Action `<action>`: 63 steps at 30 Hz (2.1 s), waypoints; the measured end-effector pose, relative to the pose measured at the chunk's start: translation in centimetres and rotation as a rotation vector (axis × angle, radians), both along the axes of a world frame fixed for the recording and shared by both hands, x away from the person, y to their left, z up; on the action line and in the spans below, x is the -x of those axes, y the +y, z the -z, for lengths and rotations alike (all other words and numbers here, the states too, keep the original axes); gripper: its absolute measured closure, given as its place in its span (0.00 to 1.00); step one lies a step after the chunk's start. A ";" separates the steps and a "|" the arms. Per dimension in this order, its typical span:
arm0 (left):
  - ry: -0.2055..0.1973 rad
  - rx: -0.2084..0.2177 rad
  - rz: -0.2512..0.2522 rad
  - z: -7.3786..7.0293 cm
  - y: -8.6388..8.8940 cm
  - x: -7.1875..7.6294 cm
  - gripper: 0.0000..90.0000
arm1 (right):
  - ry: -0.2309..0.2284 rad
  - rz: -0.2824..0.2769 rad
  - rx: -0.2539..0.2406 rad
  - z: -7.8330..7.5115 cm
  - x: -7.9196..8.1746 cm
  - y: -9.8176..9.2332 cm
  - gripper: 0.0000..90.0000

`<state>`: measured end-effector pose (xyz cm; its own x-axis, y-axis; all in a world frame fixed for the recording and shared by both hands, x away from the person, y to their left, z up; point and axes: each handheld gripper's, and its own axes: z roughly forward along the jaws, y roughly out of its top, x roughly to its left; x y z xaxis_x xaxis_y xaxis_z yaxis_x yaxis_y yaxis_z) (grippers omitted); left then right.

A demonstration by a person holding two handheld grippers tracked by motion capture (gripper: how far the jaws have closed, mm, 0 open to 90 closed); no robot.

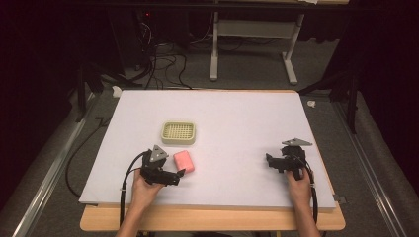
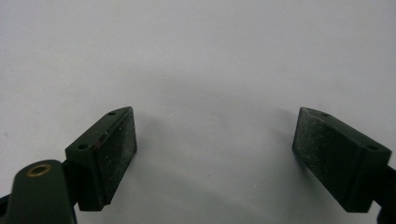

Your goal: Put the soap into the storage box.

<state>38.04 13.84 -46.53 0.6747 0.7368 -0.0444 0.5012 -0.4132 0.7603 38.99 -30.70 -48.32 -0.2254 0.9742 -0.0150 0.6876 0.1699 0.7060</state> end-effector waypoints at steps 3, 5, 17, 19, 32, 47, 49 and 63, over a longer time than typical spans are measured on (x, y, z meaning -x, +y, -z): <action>-0.008 -0.018 0.001 0.1 -0.4 -0.1 0.00 | 0.000 0.000 0.000 0.0 0.0 0.0 0.16; -0.004 -0.022 0.010 0.1 -0.6 -0.3 0.00 | 0.000 0.000 0.000 0.0 0.0 0.0 0.16; -0.017 -0.079 0.046 0.5 -2.3 -1.2 0.00 | 0.000 -0.002 0.000 0.0 0.0 0.0 0.16; -0.014 -0.082 0.047 0.6 -2.3 -1.2 0.00 | 0.000 -0.001 0.000 0.0 0.0 0.0 0.16; -0.007 -0.100 0.047 1.0 -2.8 -2.1 0.00 | 0.001 0.000 0.000 0.0 0.0 0.0 0.16; 0.009 -0.100 0.034 1.6 -3.8 -3.0 0.00 | 0.000 0.000 0.000 0.0 0.0 0.0 0.16; 0.018 -0.105 0.035 1.7 -3.8 -3.1 0.00 | 0.000 0.000 0.000 0.0 0.0 0.0 0.16; 0.038 -0.099 0.037 1.9 -3.8 -3.0 0.08 | 0.000 0.000 0.000 0.0 0.0 0.0 0.16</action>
